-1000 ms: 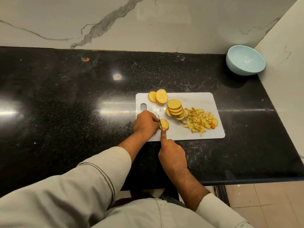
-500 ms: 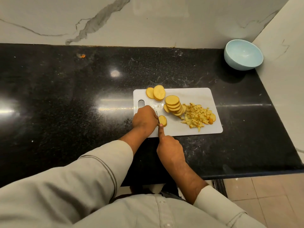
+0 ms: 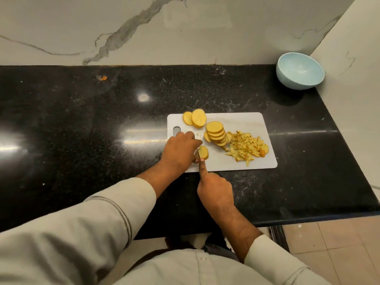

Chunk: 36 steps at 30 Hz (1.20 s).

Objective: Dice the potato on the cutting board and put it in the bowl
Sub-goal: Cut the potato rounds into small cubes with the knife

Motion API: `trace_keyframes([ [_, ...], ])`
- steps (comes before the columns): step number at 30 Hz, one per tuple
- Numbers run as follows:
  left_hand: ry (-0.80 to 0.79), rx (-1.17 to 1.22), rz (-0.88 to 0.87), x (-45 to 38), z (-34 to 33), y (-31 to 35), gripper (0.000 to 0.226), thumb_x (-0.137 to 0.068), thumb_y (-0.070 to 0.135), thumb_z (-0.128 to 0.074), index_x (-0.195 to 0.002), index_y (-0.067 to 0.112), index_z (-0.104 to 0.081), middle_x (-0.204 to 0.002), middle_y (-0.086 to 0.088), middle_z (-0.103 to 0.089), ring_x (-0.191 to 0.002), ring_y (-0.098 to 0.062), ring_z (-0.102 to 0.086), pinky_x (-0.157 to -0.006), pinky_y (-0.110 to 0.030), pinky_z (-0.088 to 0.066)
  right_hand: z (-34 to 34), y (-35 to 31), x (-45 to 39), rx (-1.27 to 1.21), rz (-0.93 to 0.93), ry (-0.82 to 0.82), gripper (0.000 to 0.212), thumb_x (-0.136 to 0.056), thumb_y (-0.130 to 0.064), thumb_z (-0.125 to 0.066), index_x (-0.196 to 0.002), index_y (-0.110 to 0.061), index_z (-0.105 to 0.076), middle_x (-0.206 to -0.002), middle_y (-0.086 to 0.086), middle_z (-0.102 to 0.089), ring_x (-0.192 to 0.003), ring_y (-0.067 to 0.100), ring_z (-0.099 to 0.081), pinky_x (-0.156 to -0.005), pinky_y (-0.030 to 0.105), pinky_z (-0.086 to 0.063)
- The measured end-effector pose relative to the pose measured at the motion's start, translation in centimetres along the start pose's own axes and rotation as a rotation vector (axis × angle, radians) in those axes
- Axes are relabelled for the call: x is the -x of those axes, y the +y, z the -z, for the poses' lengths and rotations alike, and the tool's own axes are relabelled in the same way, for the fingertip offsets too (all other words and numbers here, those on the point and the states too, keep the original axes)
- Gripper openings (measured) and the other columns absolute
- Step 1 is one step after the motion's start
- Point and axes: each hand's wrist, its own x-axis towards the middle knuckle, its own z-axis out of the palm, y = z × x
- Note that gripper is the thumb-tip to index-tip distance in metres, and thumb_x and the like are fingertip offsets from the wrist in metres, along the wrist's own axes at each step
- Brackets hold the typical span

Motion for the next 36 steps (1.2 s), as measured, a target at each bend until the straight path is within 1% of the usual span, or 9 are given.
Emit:
trace_keyframes([
  [3, 0.036, -0.178, -0.222, -1.2, 0.3, -0.8, 0.049, -0.085, 0.034, -0.064, -0.132, 0.034, -0.052, -0.137, -0.002, -0.044, -0.118, -0.026, -0.044, -0.089, -0.04, -0.038, 0.4, -0.2, -0.6, 0.006, 0.023, 0.042, 0.067, -0.094, -0.021, -0.036, -0.153, -0.03, -0.007, -0.077, 0.003, -0.06, -0.066, 0.026, -0.06, -0.049, 0.032, -0.028],
  [8, -0.053, -0.358, -0.659, -3.7, 2.6, -1.5, 0.043, -0.087, 0.03, -0.066, -0.127, 0.042, -0.057, -0.13, 0.002, -0.047, -0.114, -0.021, -0.042, -0.082, -0.035, -0.03, 0.6, -0.3, -0.9, 0.027, 0.024, 0.029, 0.062, -0.096, -0.023, -0.038, -0.152, -0.031, -0.014, -0.067, -0.003, -0.043, -0.058, 0.02, -0.049, -0.047, 0.03, -0.026],
  [13, -0.088, -0.496, -0.844, -4.8, 2.9, -1.5, 0.037, -0.087, 0.035, -0.064, -0.122, 0.047, -0.058, -0.132, 0.007, -0.044, -0.116, -0.019, -0.04, -0.082, -0.035, -0.031, 0.4, 0.0, -1.0, 0.017, 0.049, -0.006, 0.059, -0.096, -0.02, -0.039, -0.151, -0.028, -0.019, -0.078, 0.002, -0.055, -0.071, 0.024, -0.059, -0.056, 0.034, -0.034],
  [15, -0.107, -0.496, -0.852, -5.0, 3.1, -1.6, 0.03, -0.09, 0.039, -0.058, -0.119, 0.046, -0.061, -0.135, 0.007, -0.045, -0.119, -0.021, -0.039, -0.081, -0.035, -0.028, 0.6, 0.0, -1.1, 0.026, 0.036, -0.026, 0.063, -0.096, -0.018, -0.039, -0.152, -0.028, -0.013, -0.073, 0.0, -0.046, -0.064, 0.021, -0.051, -0.056, 0.034, -0.034],
  [19, -0.145, -0.509, -0.802, -5.2, 3.0, -1.5, 0.026, -0.095, 0.05, -0.047, -0.115, 0.048, -0.063, -0.137, 0.011, -0.043, -0.123, -0.021, -0.034, -0.079, -0.036, -0.022, 0.2, 0.4, 0.3, 0.023, 0.019, -0.067, 0.071, -0.095, -0.017, -0.039, -0.153, -0.027, 0.0, -0.079, 0.002, -0.049, -0.062, 0.02, -0.046, -0.052, 0.033, -0.031],
  [22, -0.134, -0.519, -0.821, -5.2, 2.9, -1.3, 0.027, -0.09, 0.044, -0.058, -0.117, 0.048, -0.061, -0.137, 0.009, -0.042, -0.122, -0.023, -0.033, -0.076, -0.038, -0.021, -0.1, 0.7, 1.3, 0.029, 0.019, -0.081, 0.072, -0.095, -0.017, -0.037, -0.153, -0.027, 0.005, -0.088, 0.003, -0.055, -0.065, 0.021, -0.049, -0.052, 0.033, -0.032],
  [26, -0.039, -0.434, -0.796, -4.0, 2.2, -1.4, 0.047, -0.079, 0.04, -0.071, -0.122, 0.051, -0.057, -0.141, 0.005, -0.04, -0.122, -0.023, -0.037, -0.08, -0.038, -0.026, 0.0, 0.7, 1.5, 0.008, 0.01, -0.048, 0.068, -0.097, -0.018, -0.035, -0.153, -0.029, 0.0, -0.081, 0.002, -0.05, -0.071, 0.024, -0.06, -0.055, 0.034, -0.037],
  [31, 0.019, -0.162, -0.724, -2.6, 1.5, -2.5, 0.021, -0.068, 0.035, -0.081, -0.088, 0.042, -0.075, -0.13, 0.002, -0.054, -0.12, -0.026, -0.048, -0.078, -0.037, -0.03, 0.3, 0.8, 0.9, -0.011, 0.084, 0.046, 0.058, -0.1, -0.025, -0.034, -0.153, -0.03, -0.01, -0.084, 0.002, -0.058, -0.068, 0.023, -0.061, -0.054, 0.034, -0.038],
  [36, -0.014, -0.113, -0.577, -3.8, 1.5, -3.5, 0.011, -0.074, 0.033, -0.077, -0.084, 0.037, -0.075, -0.141, 0.005, -0.043, -0.13, -0.023, -0.034, -0.086, -0.036, -0.024, 1.1, 0.2, -0.9, 0.067, 0.115, 0.096, 0.055, -0.1, -0.024, -0.038, -0.152, -0.027, -0.02, -0.08, 0.002, -0.057, -0.058, 0.02, -0.052, -0.045, 0.029, -0.024],
])
